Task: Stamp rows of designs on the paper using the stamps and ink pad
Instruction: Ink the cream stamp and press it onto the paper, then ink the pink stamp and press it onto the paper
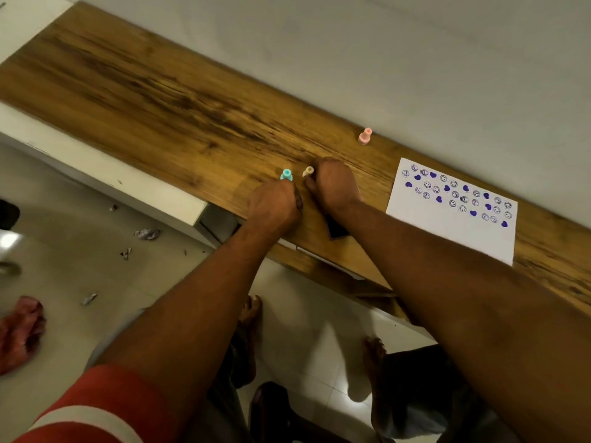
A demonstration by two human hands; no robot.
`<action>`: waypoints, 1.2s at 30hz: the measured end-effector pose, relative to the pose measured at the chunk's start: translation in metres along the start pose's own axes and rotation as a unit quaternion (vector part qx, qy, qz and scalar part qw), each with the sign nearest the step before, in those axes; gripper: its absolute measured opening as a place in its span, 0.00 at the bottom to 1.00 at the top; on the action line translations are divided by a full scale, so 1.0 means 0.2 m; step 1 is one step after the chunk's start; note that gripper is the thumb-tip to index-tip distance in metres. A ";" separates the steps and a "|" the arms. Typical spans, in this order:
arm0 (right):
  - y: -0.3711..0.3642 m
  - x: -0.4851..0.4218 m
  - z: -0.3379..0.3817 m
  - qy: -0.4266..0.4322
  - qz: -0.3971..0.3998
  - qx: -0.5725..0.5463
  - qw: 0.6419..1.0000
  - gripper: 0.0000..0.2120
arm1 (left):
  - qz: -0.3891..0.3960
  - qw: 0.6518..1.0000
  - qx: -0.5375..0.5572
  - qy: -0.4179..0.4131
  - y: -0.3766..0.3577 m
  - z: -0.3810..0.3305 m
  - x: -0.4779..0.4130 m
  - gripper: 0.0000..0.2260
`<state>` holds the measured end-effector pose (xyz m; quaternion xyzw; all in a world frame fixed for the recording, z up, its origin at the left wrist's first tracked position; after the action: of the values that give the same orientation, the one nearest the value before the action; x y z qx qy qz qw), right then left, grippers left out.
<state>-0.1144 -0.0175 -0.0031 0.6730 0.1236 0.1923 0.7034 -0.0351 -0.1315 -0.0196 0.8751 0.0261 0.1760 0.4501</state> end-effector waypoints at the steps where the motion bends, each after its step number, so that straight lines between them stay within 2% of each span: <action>1: 0.00 -0.02 0.00 -0.001 -0.001 -0.002 1.000 0.14 | 0.004 1.000 0.000 0.001 0.00 0.00 0.00 0.04; 8: 0.00 -0.04 -0.03 0.003 -0.016 -0.032 0.999 0.12 | 0.005 1.000 -0.002 0.001 -0.01 0.00 -0.02 0.03; 13: 0.10 -0.10 -0.15 -0.001 -0.062 -0.050 0.997 0.30 | 0.004 1.000 -0.003 0.001 -0.03 0.01 -0.03 0.03; 14: 0.13 -0.12 -0.21 -0.008 -0.082 -0.039 0.996 0.30 | 0.008 1.000 -0.002 0.004 -0.03 0.01 -0.04 0.03; 17: 0.22 -0.19 -0.39 -0.021 -0.129 0.036 0.991 0.18 | 0.005 1.000 -0.003 0.003 -0.04 0.01 -0.05 0.05; 22: 0.19 -0.27 -0.55 -0.009 -0.007 0.147 0.989 0.15 | 0.007 1.000 -0.014 -0.013 -0.05 -0.03 -0.07 0.07; 29: 0.15 -0.10 -0.63 -0.055 0.028 0.080 0.995 0.10 | -0.002 1.000 0.000 -0.008 -0.02 -0.07 -0.06 0.05; 33: 0.12 0.08 -0.62 -0.048 0.095 0.077 0.991 0.09 | -0.005 1.000 -0.005 -0.020 -0.01 -0.12 0.00 0.05; 36: 0.12 0.22 -0.58 -0.044 0.107 0.086 0.990 0.08 | -0.019 0.999 -0.010 -0.032 0.00 -0.17 0.08 0.07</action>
<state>-0.1280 0.1067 0.0168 0.7482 0.0360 0.2256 0.6229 -0.0312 -0.1030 0.0032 0.8749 0.0266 0.1396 0.4630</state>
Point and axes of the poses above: each hand's wrist, its own x-axis away from the middle knuckle, its own y-axis out of the back of the hand, z = x × y, the point moved 4 cm from there along -x, towards the middle knuckle, and after that the axes turned 11 degrees about x, right-handed, at the moved point
